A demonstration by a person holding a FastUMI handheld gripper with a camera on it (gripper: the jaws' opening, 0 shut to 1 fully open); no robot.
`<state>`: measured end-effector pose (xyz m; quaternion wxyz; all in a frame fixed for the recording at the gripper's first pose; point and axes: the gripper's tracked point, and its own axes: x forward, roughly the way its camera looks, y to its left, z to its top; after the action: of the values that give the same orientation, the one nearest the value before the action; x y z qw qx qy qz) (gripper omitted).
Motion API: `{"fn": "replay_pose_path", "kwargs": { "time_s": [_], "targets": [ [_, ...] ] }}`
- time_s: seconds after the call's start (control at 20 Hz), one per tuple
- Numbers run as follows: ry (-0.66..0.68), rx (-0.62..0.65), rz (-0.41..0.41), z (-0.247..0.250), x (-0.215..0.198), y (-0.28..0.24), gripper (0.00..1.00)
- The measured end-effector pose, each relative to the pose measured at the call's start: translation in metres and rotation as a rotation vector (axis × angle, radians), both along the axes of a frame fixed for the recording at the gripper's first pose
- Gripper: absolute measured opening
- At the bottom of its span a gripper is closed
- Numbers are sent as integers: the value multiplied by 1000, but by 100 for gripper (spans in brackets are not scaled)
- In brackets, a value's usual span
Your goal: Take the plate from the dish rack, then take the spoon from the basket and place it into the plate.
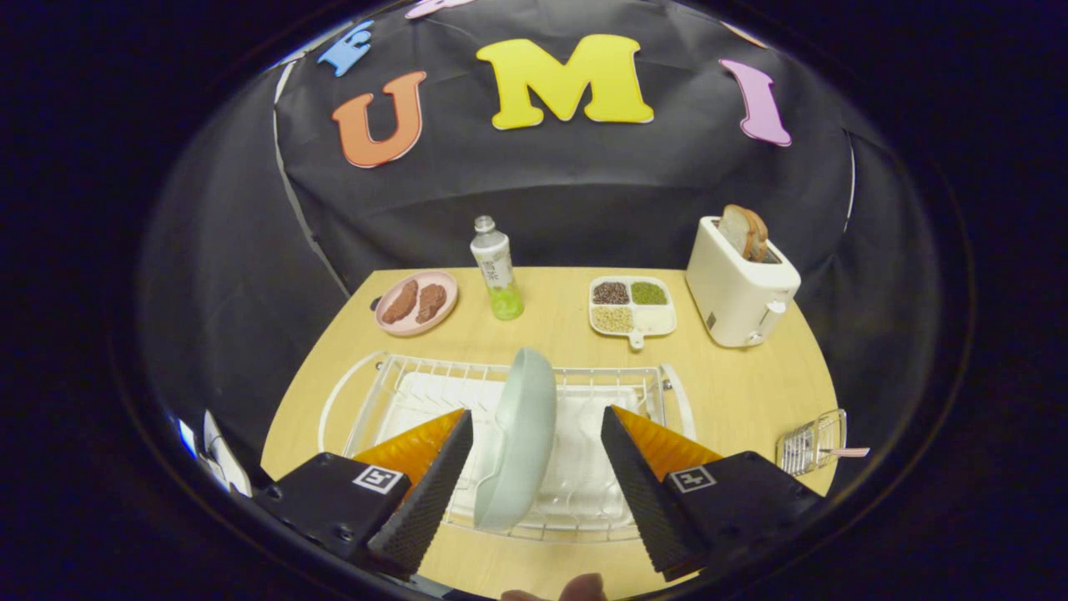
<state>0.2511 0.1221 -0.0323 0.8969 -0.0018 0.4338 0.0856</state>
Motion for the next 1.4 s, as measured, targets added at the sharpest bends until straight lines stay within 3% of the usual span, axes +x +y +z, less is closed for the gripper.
{"fn": "replay_pose_path", "kwargs": {
  "time_s": [0.2, 0.35, 0.45, 0.6, 0.7, 0.95, 1.4],
  "targets": [
    [129, 42, -18, -30, 3, 10, 99],
    [194, 52, -48, -46, 9, 13, 90],
    [215, 55, -65, -52, 10, 17, 80],
    [235, 53, -107, -55, 7, 20, 50],
    [232, 28, -167, -55, 7, 16, 42],
    [238, -72, -282, -52, 4, 16, 38],
    [125, -307, -309, -14, 7, 11, 34]
  ]
}}
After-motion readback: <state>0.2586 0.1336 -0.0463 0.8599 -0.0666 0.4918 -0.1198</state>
